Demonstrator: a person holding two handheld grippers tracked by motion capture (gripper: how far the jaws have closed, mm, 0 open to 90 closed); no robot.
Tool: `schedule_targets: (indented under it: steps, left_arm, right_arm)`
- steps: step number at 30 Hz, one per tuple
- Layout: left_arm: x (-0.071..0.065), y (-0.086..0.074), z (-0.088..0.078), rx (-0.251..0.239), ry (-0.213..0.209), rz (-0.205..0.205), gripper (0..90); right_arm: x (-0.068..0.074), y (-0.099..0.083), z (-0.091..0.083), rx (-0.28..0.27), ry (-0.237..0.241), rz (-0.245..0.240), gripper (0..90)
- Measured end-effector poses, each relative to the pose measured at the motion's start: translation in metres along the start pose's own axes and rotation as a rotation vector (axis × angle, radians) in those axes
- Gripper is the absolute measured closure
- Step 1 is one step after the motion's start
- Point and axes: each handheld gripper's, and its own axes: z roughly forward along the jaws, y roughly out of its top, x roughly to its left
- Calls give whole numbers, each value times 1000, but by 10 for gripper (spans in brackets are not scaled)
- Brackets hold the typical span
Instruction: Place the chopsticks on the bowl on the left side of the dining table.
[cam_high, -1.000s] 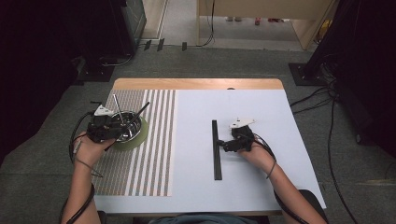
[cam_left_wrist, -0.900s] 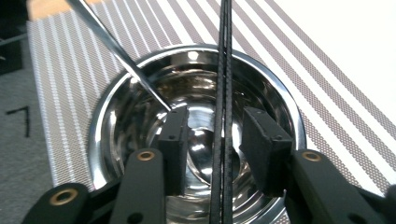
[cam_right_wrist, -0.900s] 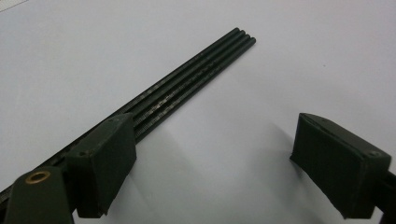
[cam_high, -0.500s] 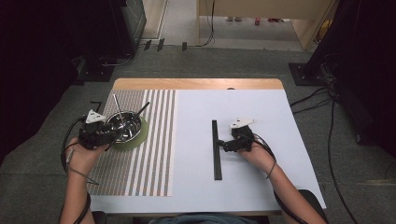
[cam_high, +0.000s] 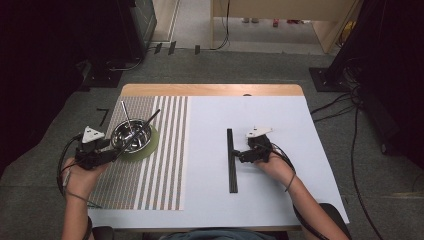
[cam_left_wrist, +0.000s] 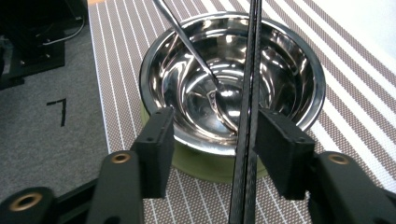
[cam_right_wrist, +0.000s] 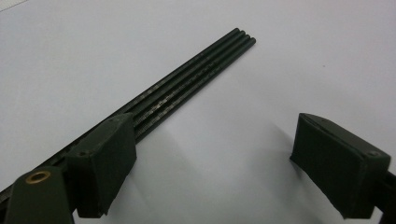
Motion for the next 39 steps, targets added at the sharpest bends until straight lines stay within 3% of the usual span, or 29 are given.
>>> schedule_targets:
  steps: [6,10,19,23,39]
  left_arm:
    - [4,-6,-3,-11,2,-30,436]
    - [4,-11,-4,6,3,-30,426]
    - [4,-12,-6,-7,-14,-39,421]
    - [2,-12,-4,9,-21,-23,419]
    - [13,-18,-3,23,12,-57,423]
  right_arm:
    - [0,0,0,0,0,-1,136]
    - [0,0,0,1,-1,0,136]
    - [0,0,0,0,0,0,136]
    - [0,0,0,0,0,-1,136]
    - [0,0,0,1,1,1,136]
